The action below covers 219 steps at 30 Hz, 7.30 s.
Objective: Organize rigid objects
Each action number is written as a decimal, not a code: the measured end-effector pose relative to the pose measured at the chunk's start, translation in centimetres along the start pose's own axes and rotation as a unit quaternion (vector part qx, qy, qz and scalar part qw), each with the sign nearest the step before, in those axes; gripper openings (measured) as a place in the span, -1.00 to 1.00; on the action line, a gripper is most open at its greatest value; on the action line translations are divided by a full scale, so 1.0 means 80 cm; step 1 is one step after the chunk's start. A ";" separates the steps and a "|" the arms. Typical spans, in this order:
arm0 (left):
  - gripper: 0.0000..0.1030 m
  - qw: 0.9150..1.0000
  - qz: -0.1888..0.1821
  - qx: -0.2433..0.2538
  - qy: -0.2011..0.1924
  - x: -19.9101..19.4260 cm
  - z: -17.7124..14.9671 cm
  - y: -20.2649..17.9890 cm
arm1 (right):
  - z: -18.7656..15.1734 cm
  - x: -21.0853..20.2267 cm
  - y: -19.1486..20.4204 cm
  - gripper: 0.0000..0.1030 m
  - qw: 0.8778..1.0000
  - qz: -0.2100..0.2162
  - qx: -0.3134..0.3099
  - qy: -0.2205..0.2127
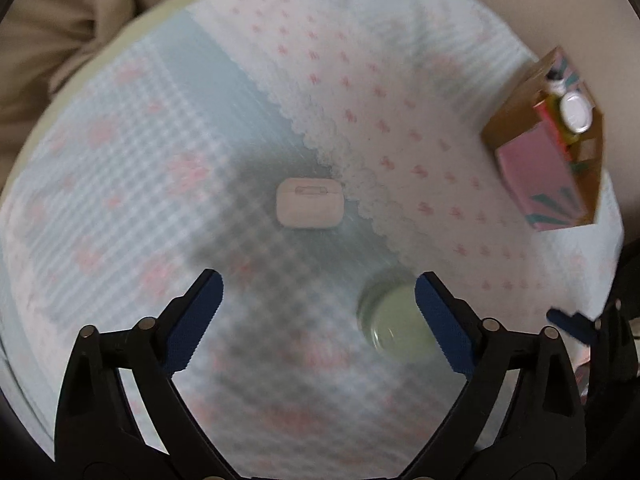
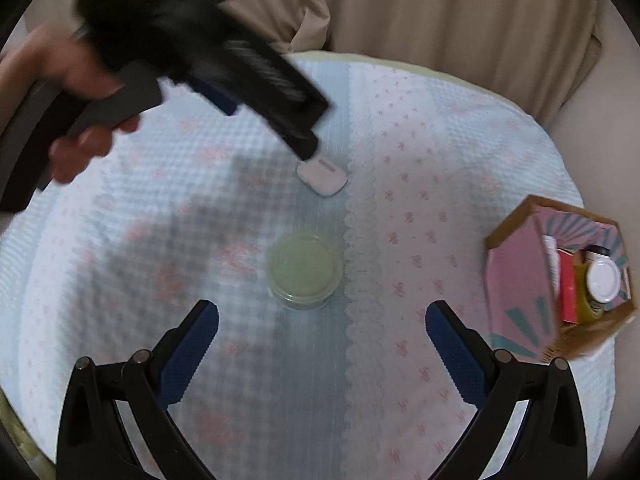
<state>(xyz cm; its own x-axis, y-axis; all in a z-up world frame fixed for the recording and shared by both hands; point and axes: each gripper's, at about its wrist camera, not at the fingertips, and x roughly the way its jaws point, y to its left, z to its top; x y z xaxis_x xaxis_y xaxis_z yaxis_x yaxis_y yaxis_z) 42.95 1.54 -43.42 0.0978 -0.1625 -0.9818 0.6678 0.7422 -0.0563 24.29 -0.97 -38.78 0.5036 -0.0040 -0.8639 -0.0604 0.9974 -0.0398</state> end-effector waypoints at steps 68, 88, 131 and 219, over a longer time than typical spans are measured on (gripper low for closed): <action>0.11 0.991 -0.005 -0.084 -0.102 -0.226 -0.098 -0.047 | 0.005 -0.185 -0.028 0.28 0.995 0.027 0.094 -0.034; 0.11 0.985 -0.020 -0.084 -0.152 -0.304 -0.017 -0.257 | -0.011 -0.284 -0.268 0.28 0.988 0.005 0.154 -0.020; 0.11 0.992 -0.007 -0.124 0.010 0.037 0.140 -0.441 | -0.044 -0.013 -0.612 0.29 0.984 0.058 0.161 0.038; 1.00 0.827 0.206 -0.224 -0.472 -0.626 -0.217 -0.362 | 0.030 -0.587 -0.247 1.00 0.939 -0.008 0.033 -0.343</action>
<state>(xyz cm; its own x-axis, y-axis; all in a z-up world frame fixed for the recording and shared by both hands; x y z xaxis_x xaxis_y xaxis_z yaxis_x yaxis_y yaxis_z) 5.89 -0.56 4.21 0.9236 -0.1140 -0.3660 0.1146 0.9932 -0.0203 3.86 -20.34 3.79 0.9418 0.0054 -0.3362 -0.0058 1.0000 -0.0002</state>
